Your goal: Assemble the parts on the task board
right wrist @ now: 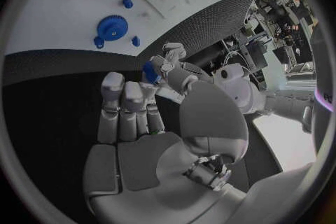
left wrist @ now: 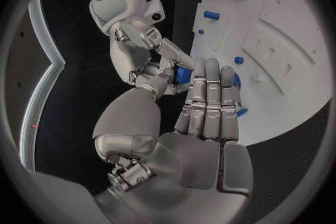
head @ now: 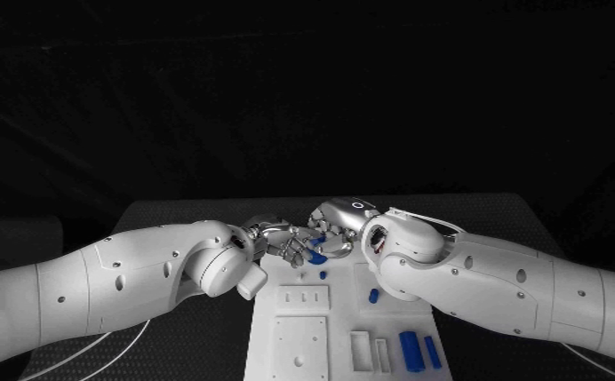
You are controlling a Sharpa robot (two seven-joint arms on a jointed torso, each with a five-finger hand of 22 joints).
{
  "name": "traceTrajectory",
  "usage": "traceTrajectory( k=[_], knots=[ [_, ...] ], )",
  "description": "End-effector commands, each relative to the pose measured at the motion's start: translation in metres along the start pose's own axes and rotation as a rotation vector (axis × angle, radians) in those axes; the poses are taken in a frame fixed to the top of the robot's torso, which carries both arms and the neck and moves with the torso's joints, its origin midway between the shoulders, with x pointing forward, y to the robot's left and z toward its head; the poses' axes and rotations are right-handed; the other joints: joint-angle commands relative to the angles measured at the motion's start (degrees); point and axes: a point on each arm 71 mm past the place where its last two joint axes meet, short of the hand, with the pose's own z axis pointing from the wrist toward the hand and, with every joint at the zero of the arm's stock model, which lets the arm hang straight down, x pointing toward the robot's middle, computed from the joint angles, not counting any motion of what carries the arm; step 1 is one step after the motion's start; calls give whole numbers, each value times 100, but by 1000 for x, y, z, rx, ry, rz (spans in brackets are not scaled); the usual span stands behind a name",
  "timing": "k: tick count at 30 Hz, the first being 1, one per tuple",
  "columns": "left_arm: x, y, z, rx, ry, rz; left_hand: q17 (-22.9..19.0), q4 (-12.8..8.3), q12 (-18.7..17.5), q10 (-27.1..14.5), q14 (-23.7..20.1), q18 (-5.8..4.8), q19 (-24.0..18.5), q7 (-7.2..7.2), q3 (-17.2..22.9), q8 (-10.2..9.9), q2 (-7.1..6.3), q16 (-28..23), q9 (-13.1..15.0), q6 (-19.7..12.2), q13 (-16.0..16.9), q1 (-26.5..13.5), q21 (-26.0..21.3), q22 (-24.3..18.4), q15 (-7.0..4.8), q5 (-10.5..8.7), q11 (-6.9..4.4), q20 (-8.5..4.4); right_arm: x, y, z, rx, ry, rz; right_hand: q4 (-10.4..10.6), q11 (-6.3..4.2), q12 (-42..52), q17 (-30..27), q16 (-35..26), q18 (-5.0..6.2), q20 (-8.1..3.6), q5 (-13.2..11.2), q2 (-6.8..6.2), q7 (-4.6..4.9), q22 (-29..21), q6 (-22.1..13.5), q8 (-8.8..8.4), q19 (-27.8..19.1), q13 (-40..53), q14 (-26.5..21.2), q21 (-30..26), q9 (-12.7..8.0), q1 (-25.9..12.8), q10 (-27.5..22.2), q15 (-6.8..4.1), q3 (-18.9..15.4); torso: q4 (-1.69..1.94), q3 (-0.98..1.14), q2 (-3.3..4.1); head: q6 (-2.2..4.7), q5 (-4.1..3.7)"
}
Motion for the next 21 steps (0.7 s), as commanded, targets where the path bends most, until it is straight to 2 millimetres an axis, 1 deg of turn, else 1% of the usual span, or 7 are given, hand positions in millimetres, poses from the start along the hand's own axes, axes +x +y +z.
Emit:
traceTrajectory(
  k=[1, 6, 9, 11, 15, 19, 21],
  knots=[
    [3, -8, 1, 28, 10, 2, 6, -122, -18, -10, -45, 36, -27, -21, 35, -5, -43, 32, 4, 87, 18, 80, 44, 104, -10, -4, -5, -2, 6, 9, 0, -42, 38, 7, 1, 16, -25, 6, -21, 99, 13, -30, 2, 170, 36, 563, 89, 43, -6, 39, 14, 234, -38, 40, -19, 32, 0, -1, 3, -7, 0],
    [3, -8, 1, 27, 5, 5, 0, -310, -17, 19, -41, 20, -25, -46, 166, -3, 105, 30, 2, 171, 55, 210, 58, 101, -6, 268, -16, 1, 6, 10, -1, -43, 38, 7, 0, 16, -26, 6, -21, 99, 13, -30, 2, 171, 36, 563, 89, 44, -6, 40, 13, 235, -38, 41, -19, 35, 3, -1, 1, -10, 2],
    [2, -8, 1, 26, 1, 6, -1, -418, -17, 36, -37, 13, -27, -54, 215, -7, 201, 33, 1, 203, 74, 245, 68, 102, -5, 376, -24, 2, 6, 10, -1, -44, 38, 7, -1, 16, -26, 6, -21, 99, 13, -30, 2, 171, 35, 563, 88, 45, -6, 40, 13, 235, -39, 41, -19, 37, 1, -1, 0, -15, 1],
    [1, -7, 2, 24, -3, 6, -1, -490, -14, 55, -33, 6, -29, -64, 249, -3, 290, 37, 3, 235, 90, 255, 74, 102, -5, 464, -32, 3, 6, 10, -1, -45, 38, 7, -1, 17, -26, 6, -21, 99, 13, -30, 3, 171, 35, 563, 88, 45, -6, 40, 13, 236, -40, 41, -19, 39, 2, -1, 0, -19, 1],
    [-1, -7, 3, 21, -14, 6, 3, -655, -6, 101, -23, -8, -31, -83, 310, 2, 496, 51, 11, 297, 123, 243, 88, 101, -6, 721, -49, 3, 6, 11, -2, -47, 39, 8, -2, 17, -27, 6, -22, 99, 13, -30, 3, 171, 35, 564, 88, 46, -6, 41, 13, 237, -42, 42, -19, 41, -3, 0, 1, -23, 10],
    [-1, -7, 4, 19, -15, 7, 5, -727, 2, 132, -18, -11, -28, -97, 326, 9, 564, 58, 17, 335, 141, 210, 96, 101, -9, 780, -62, 0, 6, 9, -2, -43, 40, 7, -3, 17, -27, 6, -22, 99, 13, -30, 3, 171, 35, 564, 88, 47, -6, 41, 12, 238, -43, 43, -19, 43, -1, 1, 2, -29, 14],
    [-2, -7, 3, 20, -15, 6, 5, -727, 2, 132, -18, -11, -28, -97, 326, 9, 564, 58, 17, 335, 141, 210, 96, 101, -9, 780, -62, 0, 6, 8, -2, -40, 40, 6, -3, 17, -27, 6, -22, 99, 13, -30, 3, 171, 35, 564, 88, 47, -6, 41, 12, 238, -43, 43, -19, 44, -2, 0, 2, -29, 11]
  ],
)
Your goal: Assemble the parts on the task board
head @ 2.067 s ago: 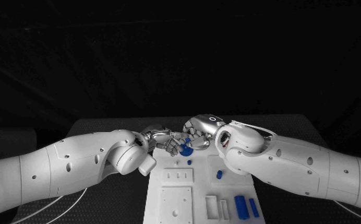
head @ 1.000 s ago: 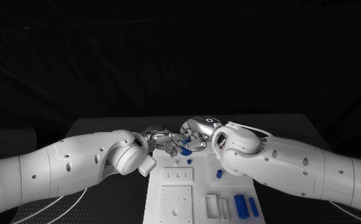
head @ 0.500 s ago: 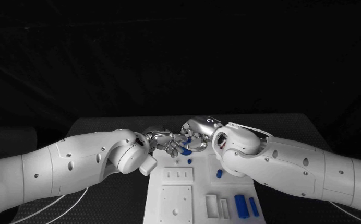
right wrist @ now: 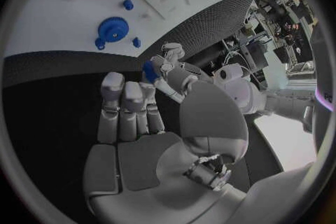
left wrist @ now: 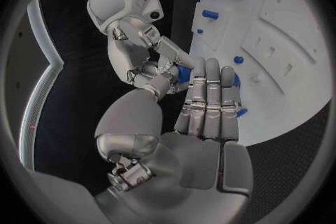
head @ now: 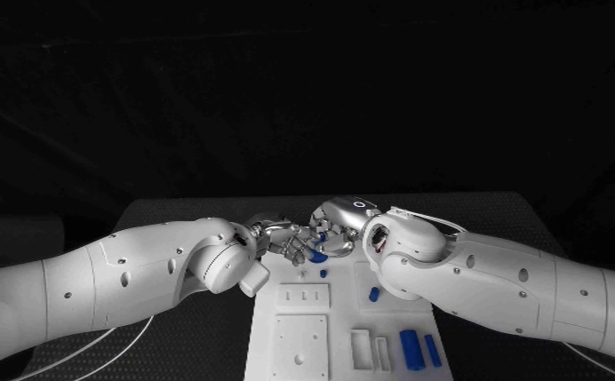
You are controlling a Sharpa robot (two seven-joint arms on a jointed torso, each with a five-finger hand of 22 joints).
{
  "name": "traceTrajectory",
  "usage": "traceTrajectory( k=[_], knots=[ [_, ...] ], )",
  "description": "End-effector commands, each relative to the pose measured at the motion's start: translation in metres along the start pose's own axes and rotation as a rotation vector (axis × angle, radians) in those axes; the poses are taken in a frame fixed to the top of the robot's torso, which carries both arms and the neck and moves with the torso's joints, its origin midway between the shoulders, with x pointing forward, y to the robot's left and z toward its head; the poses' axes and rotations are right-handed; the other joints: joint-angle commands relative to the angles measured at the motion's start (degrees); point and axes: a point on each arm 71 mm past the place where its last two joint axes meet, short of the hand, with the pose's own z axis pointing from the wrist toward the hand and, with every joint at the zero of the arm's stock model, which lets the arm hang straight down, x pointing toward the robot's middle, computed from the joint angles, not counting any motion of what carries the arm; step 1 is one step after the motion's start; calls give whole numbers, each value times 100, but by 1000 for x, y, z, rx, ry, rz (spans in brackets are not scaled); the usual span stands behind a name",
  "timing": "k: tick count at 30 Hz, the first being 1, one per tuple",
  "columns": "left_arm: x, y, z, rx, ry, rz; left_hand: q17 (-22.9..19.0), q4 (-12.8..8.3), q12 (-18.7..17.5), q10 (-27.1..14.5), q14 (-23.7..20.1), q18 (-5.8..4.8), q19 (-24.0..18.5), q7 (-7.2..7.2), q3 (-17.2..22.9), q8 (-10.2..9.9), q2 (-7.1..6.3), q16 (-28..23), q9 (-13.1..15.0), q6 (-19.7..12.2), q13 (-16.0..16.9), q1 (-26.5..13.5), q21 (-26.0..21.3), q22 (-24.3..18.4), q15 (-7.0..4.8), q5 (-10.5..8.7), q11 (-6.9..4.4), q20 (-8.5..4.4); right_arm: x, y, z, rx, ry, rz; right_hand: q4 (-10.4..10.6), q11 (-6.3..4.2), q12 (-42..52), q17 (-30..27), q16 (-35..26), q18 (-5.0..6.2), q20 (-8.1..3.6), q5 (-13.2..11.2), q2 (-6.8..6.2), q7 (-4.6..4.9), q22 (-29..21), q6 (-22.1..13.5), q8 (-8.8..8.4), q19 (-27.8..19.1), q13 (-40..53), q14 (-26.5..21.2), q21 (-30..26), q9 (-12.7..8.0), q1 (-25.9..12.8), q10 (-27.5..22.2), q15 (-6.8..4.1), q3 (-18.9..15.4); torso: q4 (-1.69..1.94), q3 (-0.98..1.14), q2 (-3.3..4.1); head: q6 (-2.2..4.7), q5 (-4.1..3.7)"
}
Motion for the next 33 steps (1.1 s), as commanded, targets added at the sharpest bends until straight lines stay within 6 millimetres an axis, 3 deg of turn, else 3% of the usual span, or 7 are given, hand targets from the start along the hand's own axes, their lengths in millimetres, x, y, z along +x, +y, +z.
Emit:
traceTrajectory(
  k=[1, 3, 10, 17, 24, 29, 33],
  knots=[
    [-2, -6, 0, 31, -11, 1, 6, -40, 2, 49, -18, 28, -28, -8, 2, 18, 58, 35, 1, 42, 5, 18, 40, 103, -9, 19, -1, 0, 6, 8, -1, -45, 36, 3, -1, 16, -27, 7, -22, 98, 12, -30, 4, 171, 35, 565, 88, 48, -6, 25, 12, 238, -43, 43, -4, 45, -2, -2, 1, -5, -3],
    [-2, -5, -1, 31, -7, 0, 6, -47, 2, 51, -17, 28, -28, -9, 5, 19, 65, 35, 2, 45, 6, 15, 41, 103, -9, 25, -2, -1, 6, 6, -1, -41, 35, 2, -1, 16, -27, 7, -22, 98, 12, -30, 4, 171, 35, 564, 88, 48, -6, 25, 12, 238, -44, 43, -4, 46, 0, -2, -1, -6, -7],
    [-6, -2, -5, 23, 2, -8, 4, -291, -27, 67, -27, 12, -33, -21, 103, 3, 228, 40, 16, 88, 41, -115, 60, 102, -4, 625, -7, 0, 6, 3, -1, -32, 32, 1, -4, 16, -28, 7, -23, 98, 11, -29, 4, 171, 34, 565, 87, 49, -6, 25, 12, 239, -44, 44, -4, 49, 3, -4, 1, 0, -24],
    [-9, 0, -7, 31, 15, -21, -2, -341, -43, 62, -46, 6, -50, -18, 139, -10, 236, 31, 19, 84, 50, -144, 62, 102, 3, 750, -5, 6, 6, 1, -1, -30, 32, 1, -6, 16, -29, 7, -23, 98, 11, -29, 5, 171, 34, 566, 87, 51, -6, 26, 12, 241, -44, 45, -4, 54, 6, -6, 2, -15, -27],
    [-7, 0, -7, 19, 24, -24, -9, -349, -73, 32, -70, 3, -70, 2, 134, -39, 116, 19, 17, 47, 56, -192, 70, 106, 15, 852, 11, 15, 6, 2, -1, -30, 31, 1, -8, 16, -29, 7, -24, 98, 11, -30, 4, 171, 33, 566, 86, 52, -6, 27, 11, 242, -46, 46, -4, 59, 4, -8, -3, -20, -18],
    [-5, 1, -7, -8, 23, -9, -17, -257, -117, -20, -74, 17, -67, 41, 48, -94, -194, 12, 8, -26, 65, -381, 85, 100, 17, 509, 46, 16, 6, 3, -1, -31, 27, -1, -9, 16, -30, 7, -24, 98, 11, -30, 5, 171, 33, 567, 86, 53, -6, 27, 11, 243, -47, 47, -4, 62, 2, -3, -2, -14, -12],
    [-4, 3, -7, -30, 28, 19, -26, 73, -149, -53, -69, 48, -59, 55, 71, -130, -649, 7, 11, -68, 86, -571, 81, 85, 9, -369, 56, 9, 6, 3, -1, -31, 25, -1, -11, 16, -30, 7, -24, 98, 11, -30, 5, 171, 33, 568, 86, 54, -6, 28, 11, 244, -48, 48, -4, 64, 1, 1, -4, -15, -4]
  ],
)
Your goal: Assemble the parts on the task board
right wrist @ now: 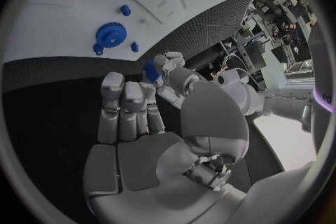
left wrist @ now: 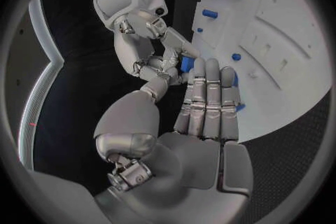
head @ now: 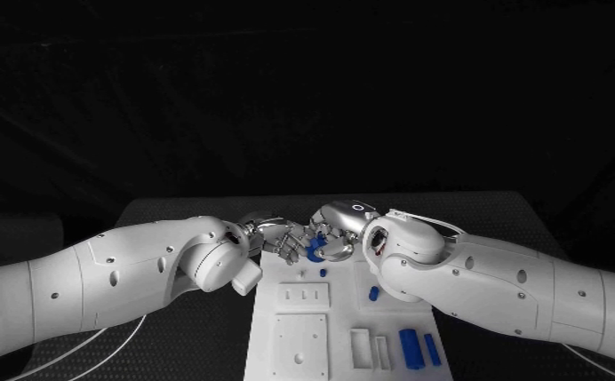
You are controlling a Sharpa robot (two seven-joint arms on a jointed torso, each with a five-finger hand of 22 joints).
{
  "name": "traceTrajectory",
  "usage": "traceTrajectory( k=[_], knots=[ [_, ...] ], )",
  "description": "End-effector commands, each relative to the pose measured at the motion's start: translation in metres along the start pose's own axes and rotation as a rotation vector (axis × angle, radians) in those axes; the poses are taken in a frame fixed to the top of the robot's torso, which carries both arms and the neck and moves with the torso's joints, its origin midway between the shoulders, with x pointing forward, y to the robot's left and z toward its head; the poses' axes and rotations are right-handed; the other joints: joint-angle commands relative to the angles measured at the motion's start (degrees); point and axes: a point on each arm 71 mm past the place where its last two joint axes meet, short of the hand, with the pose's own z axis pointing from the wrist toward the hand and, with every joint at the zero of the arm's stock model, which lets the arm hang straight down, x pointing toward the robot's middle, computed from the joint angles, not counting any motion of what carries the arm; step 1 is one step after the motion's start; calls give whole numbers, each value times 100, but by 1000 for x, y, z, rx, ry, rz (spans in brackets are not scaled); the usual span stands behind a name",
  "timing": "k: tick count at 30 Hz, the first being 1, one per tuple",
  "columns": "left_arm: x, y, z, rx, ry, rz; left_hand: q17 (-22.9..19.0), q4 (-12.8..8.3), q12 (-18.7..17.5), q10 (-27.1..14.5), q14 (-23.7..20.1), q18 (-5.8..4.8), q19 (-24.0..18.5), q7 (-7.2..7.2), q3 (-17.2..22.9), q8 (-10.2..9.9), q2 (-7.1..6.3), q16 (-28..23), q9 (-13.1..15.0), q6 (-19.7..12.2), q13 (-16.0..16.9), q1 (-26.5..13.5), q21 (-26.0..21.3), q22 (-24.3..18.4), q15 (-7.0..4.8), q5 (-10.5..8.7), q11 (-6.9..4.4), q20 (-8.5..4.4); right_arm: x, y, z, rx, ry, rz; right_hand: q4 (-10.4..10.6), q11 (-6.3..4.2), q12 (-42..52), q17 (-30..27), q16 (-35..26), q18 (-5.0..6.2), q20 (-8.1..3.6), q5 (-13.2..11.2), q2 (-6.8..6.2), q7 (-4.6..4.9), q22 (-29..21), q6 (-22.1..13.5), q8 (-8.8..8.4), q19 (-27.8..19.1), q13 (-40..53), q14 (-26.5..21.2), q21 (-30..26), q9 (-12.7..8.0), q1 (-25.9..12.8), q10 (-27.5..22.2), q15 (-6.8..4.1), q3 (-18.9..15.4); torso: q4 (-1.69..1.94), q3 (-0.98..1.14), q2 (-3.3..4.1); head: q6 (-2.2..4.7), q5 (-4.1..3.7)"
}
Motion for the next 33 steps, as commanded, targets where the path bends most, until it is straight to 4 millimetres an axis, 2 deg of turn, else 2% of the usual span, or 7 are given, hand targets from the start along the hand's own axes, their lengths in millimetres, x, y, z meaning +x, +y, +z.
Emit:
traceTrajectory(
  k=[1, 4, 7, 16, 21, 26, 33],
  knots=[
    [5, 0, 0, -28, 26, 43, -5, 174, -36, -26, -23, 90, -39, -3, 19, -13, -211, -12, 3, -46, 15, -85, 26, 86, 6, -347, -10, -12, 0, 4, 0, -20, 3, -5, -6, -4, -30, 8, -25, 91, -9, -25, 65, 187, 33, 541, 20, 36, -6, 22, 11, 242, 12, 28, -16, 39, -3, 8, -2, 0, 9],
    [5, 1, 0, -40, 29, 73, -2, 356, -34, -16, -14, 98, -34, -9, 11, -12, -430, -2, 12, -33, 33, -195, 26, 85, -1, -623, -16, -17, 0, 4, 0, -20, 1, -6, -7, -4, -30, 8, -25, 91, -10, -25, 65, 187, 33, 542, 20, 37, -6, 22, 11, 243, 12, 29, -16, 41, -2, 12, -1, -6, 6],
    [7, 1, 0, -42, 31, 84, 3, 471, -31, -8, -9, 105, -26, -14, -16, -5, -585, 7, 23, -21, 45, -291, 27, 84, -6, -652, -22, -22, 0, 5, 0, -21, 1, -7, -8, -4, -30, 8, -25, 91, -10, -25, 64, 187, 33, 542, 20, 38, -6, 23, 11, 244, 12, 29, -16, 42, -5, 9, -2, -6, 6],
    [9, 0, 1, -42, 33, 85, 10, 548, -27, -2, -5, 114, -19, -19, 9, 0, -625, 19, 33, -18, 55, -303, 31, 85, -13, -654, -27, -28, 0, 6, 1, -23, 2, -8, -11, -4, -30, 9, -25, 91, -10, -25, 61, 187, 32, 544, 20, 40, -6, 24, 11, 246, 11, 31, -16, 48, -5, 5, -1, -13, 7],
    [9, -1, 1, -37, 29, 84, 14, 603, -27, -1, -5, 114, -17, -20, 25, 4, -560, 24, 40, -16, 61, -313, 32, 86, -13, -653, -27, -26, 1, 7, 1, -25, 6, -9, -12, -4, -31, 9, -26, 91, -11, -25, 60, 186, 32, 545, 20, 41, -5, 24, 11, 247, 10, 32, -16, 51, -2, 4, -1, -14, 6],
    [10, -1, 2, -34, 30, 84, 21, 698, -29, -5, -12, 115, -29, -24, 29, 8, -373, 32, 53, -17, 72, -340, 30, 89, -14, -653, -28, -26, 1, 7, 1, -25, 7, -9, -13, -4, -31, 9, -26, 91, -11, -26, 58, 187, 32, 546, 19, 42, -5, 25, 10, 248, 8, 33, -16, 54, -3, 2, 1, -19, 8],
    [13, -3, 3, -35, 35, 87, 34, 609, -24, 3, -12, 112, -45, -29, 5, 18, -154, 51, 73, -10, 92, -201, 43, 101, -18, -647, -34, -28, 1, 8, 1, -27, 12, -9, -14, -4, -32, 9, -26, 91, -11, -25, 57, 187, 31, 547, 19, 44, -5, 25, 10, 250, 6, 34, -16, 58, -1, 2, 2, -24, 18]
  ],
)
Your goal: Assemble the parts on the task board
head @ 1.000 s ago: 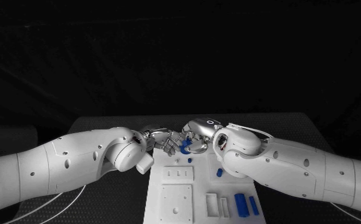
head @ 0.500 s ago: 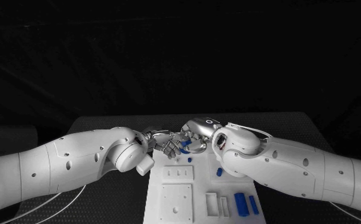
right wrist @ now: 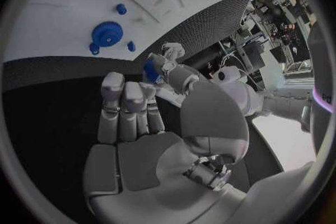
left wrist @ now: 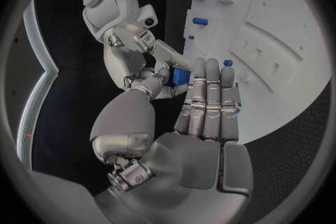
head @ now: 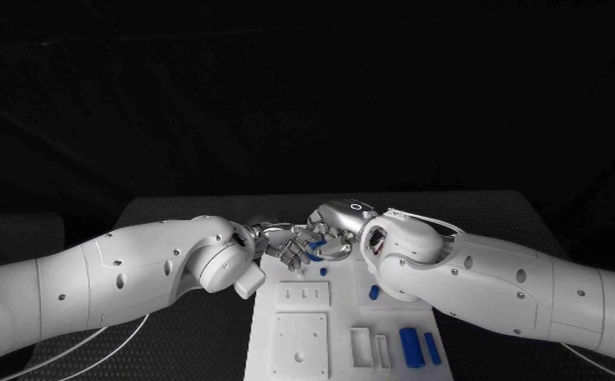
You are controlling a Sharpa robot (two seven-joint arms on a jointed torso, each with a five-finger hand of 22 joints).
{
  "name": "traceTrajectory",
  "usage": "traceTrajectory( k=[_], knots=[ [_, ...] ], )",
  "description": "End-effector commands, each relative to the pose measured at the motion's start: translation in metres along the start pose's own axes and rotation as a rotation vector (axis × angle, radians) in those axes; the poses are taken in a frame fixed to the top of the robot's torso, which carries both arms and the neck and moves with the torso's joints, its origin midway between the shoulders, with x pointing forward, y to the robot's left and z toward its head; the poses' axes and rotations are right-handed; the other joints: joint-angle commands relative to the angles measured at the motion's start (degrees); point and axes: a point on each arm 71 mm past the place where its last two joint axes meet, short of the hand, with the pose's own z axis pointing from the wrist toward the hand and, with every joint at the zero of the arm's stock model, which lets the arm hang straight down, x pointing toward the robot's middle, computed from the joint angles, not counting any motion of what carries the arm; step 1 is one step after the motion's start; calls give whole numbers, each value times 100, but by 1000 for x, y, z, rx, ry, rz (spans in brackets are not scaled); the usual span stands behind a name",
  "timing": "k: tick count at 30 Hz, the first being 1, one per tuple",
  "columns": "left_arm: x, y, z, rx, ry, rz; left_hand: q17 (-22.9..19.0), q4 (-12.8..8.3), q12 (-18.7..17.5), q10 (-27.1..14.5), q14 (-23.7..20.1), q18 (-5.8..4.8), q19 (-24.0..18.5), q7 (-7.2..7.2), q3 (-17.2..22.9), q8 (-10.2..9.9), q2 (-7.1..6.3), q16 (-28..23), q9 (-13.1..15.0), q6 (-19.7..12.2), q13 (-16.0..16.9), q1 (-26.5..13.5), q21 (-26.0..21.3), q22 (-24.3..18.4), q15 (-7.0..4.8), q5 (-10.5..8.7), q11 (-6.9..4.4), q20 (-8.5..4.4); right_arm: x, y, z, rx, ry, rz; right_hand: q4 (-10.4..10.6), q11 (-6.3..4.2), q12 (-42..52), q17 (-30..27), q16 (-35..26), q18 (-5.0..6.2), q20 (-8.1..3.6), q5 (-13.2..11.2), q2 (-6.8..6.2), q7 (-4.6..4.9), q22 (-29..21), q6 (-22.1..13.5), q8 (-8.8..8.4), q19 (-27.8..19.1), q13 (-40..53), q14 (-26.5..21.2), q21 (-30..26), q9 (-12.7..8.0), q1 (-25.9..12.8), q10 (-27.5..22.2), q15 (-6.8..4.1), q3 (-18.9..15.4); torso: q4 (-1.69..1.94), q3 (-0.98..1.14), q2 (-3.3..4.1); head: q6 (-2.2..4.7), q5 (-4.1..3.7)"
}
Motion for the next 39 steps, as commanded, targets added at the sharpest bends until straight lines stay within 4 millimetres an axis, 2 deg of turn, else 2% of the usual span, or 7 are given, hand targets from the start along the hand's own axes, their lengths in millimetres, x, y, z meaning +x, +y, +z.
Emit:
traceTrajectory(
  k=[1, 6, 15, 24, 32, 35, 39],
  knots=[
    [2, -3, 1, 9, 11, 10, 7, -43, -23, 3, -12, 59, -23, -30, -10, 23, 55, 26, 9, -9, 11, 25, 21, 98, -18, -20, -34, -7, 1, 3, 0, -13, 13, -10, 4, -4, -32, 9, -30, 87, -12, -25, 40, 193, 31, 528, 40, 44, -5, 26, 10, 250, -12, 35, -18, 45, -4, 1, 2, -5, 10],
    [3, -3, 1, 9, 14, 14, 9, -84, -20, 10, -11, 58, -23, -35, -17, 29, 109, 31, 16, 2, 18, 73, 25, 99, -19, -17, -37, -8, 2, 3, 0, -12, 14, -11, 3, -4, -32, 9, -31, 87, -12, -25, 40, 193, 31, 528, 40, 44, -5, 27, 9, 250, -13, 35, -18, 46, -4, 1, 0, -7, 5],
    [2, -3, 0, 12, 10, 13, 11, -402, -7, 48, -7, 38, -28, -61, 62, 52, 533, 43, 43, 61, 46, 432, 41, 97, -19, 31, -57, -6, 2, 1, 1, -7, 19, -13, 2, -4, -33, 9, -31, 87, -12, -25, 39, 193, 30, 528, 39, 46, -5, 27, 9, 252, -15, 36, -18, 50, -3, 3, 1, -12, 5],
    [-1, 0, -2, 14, 17, 6, 5, -698, -5, 83, -1, 15, -36, -76, 139, 52, 905, 50, 62, 113, 71, 532, 45, 92, -15, 489, -70, -3, 3, -3, 1, 1, 23, -21, 1, -5, -33, 9, -32, 87, -12, -25, 40, 193, 29, 529, 38, 47, -5, 28, 8, 253, -17, 37, -18, 56, -5, 3, 2, -13, 4],
    [-4, 1, -3, 11, 12, 1, 4, -706, 4, 105, 3, 7, -40, -91, 191, 63, 962, 53, 71, 149, 81, 524, 40, 86, -16, 490, -82, -3, 3, -3, 0, 1, 19, -19, -2, -5, -34, 10, -33, 87, -13, -25, 38, 193, 29, 529, 37, 49, -4, 28, 7, 255, -19, 38, -19, 60, 0, 3, 4, -25, 1],
    [-3, 1, -3, 11, 15, 1, -7, -523, -3, 117, 14, -5, -14, -97, 732, 41, 751, 54, 72, 179, 91, 602, 33, 75, -20, 50, -85, -10, 3, -3, 0, 1, 19, -19, -2, -5, -34, 10, -33, 87, -13, -25, 38, 194, 29, 529, 36, 50, -4, 28, 7, 256, -20, 38, -18, 61, -1, 2, 0, -22, 1],
    [-2, 1, -3, 9, 18, 2, -6, -495, -2, 122, 16, -7, -12, -98, 797, 41, 729, 58, 76, 189, 96, 588, 41, 83, -21, 43, -86, -13, 3, -2, 0, -2, 19, -17, -2, -4, -35, 10, -33, 87, -13, -25, 37, 194, 28, 529, 35, 50, -4, 29, 6, 256, -22, 39, -18, 63, 0, 2, 2, -26, 6]
  ],
)
